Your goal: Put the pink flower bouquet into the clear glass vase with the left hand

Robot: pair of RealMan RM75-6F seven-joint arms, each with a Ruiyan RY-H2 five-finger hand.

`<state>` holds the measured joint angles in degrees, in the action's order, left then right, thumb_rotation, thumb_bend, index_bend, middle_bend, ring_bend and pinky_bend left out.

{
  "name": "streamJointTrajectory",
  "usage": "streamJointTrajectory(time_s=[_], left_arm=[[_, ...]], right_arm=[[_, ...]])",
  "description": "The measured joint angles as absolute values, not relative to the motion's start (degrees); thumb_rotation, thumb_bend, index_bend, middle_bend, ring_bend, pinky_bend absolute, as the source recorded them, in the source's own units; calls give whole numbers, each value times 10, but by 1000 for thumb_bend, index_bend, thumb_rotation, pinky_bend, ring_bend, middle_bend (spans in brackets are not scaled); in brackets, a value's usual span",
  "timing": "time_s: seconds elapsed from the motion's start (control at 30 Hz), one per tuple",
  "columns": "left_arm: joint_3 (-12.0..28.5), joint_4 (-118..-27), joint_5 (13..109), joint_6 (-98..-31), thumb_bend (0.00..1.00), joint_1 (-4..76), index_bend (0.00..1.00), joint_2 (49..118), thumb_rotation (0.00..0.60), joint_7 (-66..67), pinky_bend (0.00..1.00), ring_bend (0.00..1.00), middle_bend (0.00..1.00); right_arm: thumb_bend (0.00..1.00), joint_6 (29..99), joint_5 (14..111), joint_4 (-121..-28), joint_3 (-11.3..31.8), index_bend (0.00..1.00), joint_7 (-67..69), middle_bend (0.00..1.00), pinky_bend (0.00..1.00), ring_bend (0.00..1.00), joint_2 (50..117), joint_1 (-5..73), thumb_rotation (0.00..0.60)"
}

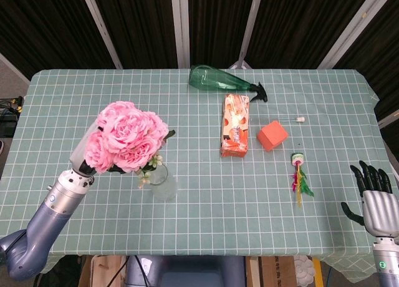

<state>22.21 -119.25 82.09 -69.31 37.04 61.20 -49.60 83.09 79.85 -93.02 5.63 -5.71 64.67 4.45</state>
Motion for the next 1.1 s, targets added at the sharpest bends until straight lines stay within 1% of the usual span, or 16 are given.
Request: streamJointTrajectory(time_s=[0.27,0.67,0.83,1.1], left_arm=[[204,-1180,821,-673,435,385,403,644,600,-480,241,254,446],[182,-1116,822,-674,435,395,407,711,600,-450,241,254,447],[162,-1082,839,-674,435,396,407,737,600,-453,237,247,440],[129,-1027,877,-686,431,386,407,754,600,-476,231,236,431]], right_arm=[[290,833,799,-929,57,120,-51,27,0,10,645,43,600],[291,835,800,-928,58,120,-47,26,0,10,644,42,600],[291,838,800,-928,58,120,-45,26,0,10,643,40,600],[291,843,805,-930,57,120,-42,27,0,10,641,38,600]])
